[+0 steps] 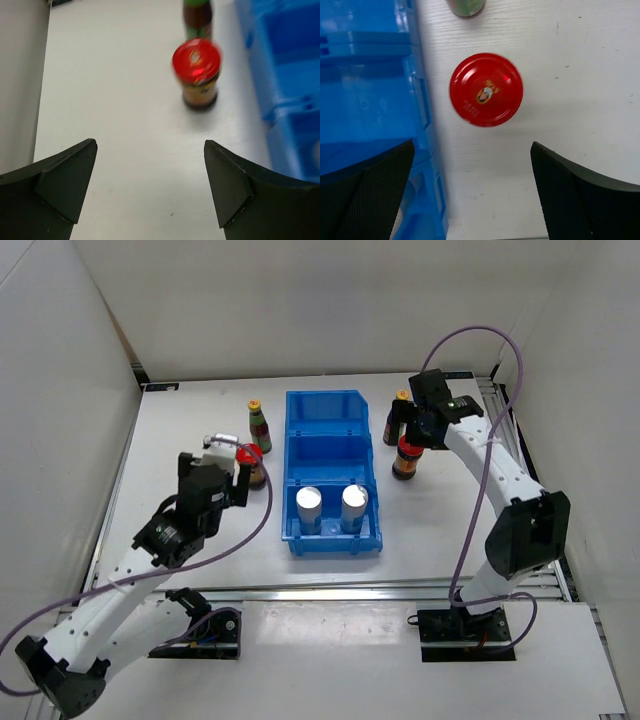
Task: Organize the condiment bottles
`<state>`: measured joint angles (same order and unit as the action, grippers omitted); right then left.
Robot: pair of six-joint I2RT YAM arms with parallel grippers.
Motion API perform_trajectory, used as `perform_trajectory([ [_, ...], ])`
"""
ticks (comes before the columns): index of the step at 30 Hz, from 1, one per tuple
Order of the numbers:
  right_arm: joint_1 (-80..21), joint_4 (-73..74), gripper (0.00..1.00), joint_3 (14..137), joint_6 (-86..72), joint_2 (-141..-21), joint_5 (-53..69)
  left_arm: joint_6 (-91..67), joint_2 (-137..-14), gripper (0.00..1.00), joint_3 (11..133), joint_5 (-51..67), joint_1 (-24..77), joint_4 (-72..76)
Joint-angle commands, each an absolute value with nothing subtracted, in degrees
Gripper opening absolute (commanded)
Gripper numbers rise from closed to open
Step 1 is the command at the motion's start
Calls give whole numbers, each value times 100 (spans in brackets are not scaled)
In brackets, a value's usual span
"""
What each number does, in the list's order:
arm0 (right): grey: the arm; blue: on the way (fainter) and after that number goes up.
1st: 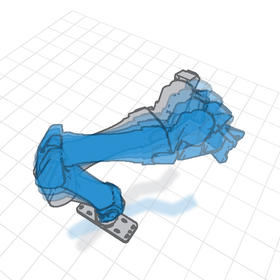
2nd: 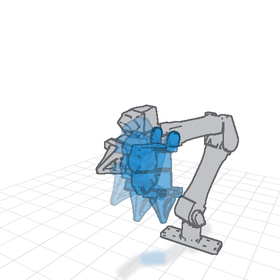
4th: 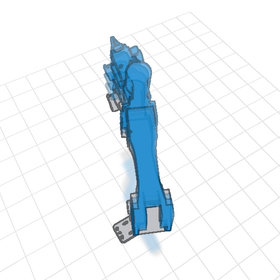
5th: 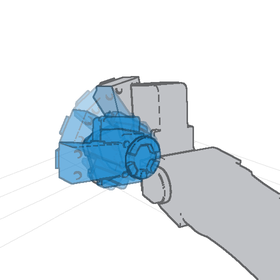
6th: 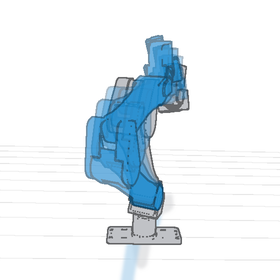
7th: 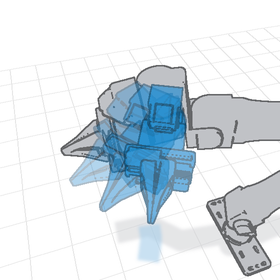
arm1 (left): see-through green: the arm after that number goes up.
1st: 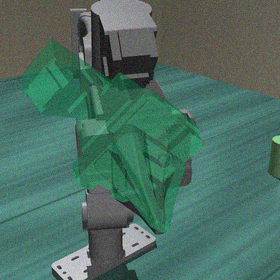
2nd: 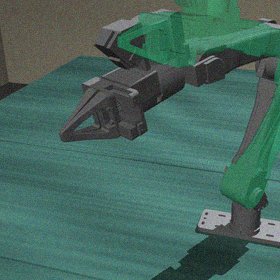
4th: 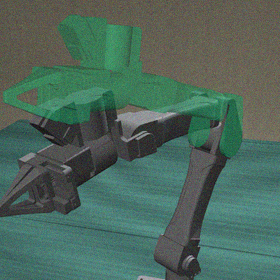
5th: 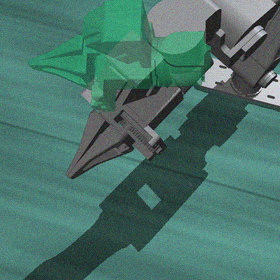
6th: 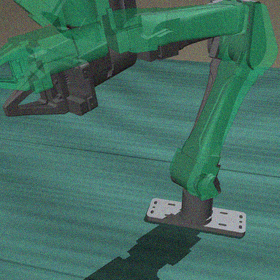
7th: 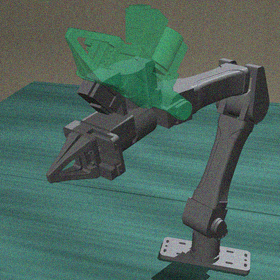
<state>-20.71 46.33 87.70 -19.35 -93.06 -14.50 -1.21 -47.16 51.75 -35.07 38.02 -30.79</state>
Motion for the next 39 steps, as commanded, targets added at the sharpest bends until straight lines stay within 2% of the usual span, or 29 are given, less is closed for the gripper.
perform_trajectory([
  [1,-1794,4825,100,9123,-1767,-9562,-1309,62,-3960,99,4458,-3789,3524,-2780],
  [6,-1688,4650,100,9070,-1714,-9694,-1258,554,-2936,99,3533,-3919,3472,-1513],
  [10,-1635,4544,100,9123,-1714,-10071,-801,554,-3189,99,3533,-4140,3410,-1512],
  [15,-1635,4412,100,9123,-1828,-10283,-686,554,-3594,99,3524,-3727,3410,-1406],
  [27,-1345,4289,100,9070,-1890,-10731,-580,501,-3586,99,3463,-3797,3410,-1354],
  [34,-1292,4236,86,9009,-1890,-10837,-519,501,-3586,99,3463,-3797,3410,-1354],
  [39,-1292,4184,71,8956,-1890,-10837,-404,501,-3586,99,3463,-3850,3410,-1354],
])
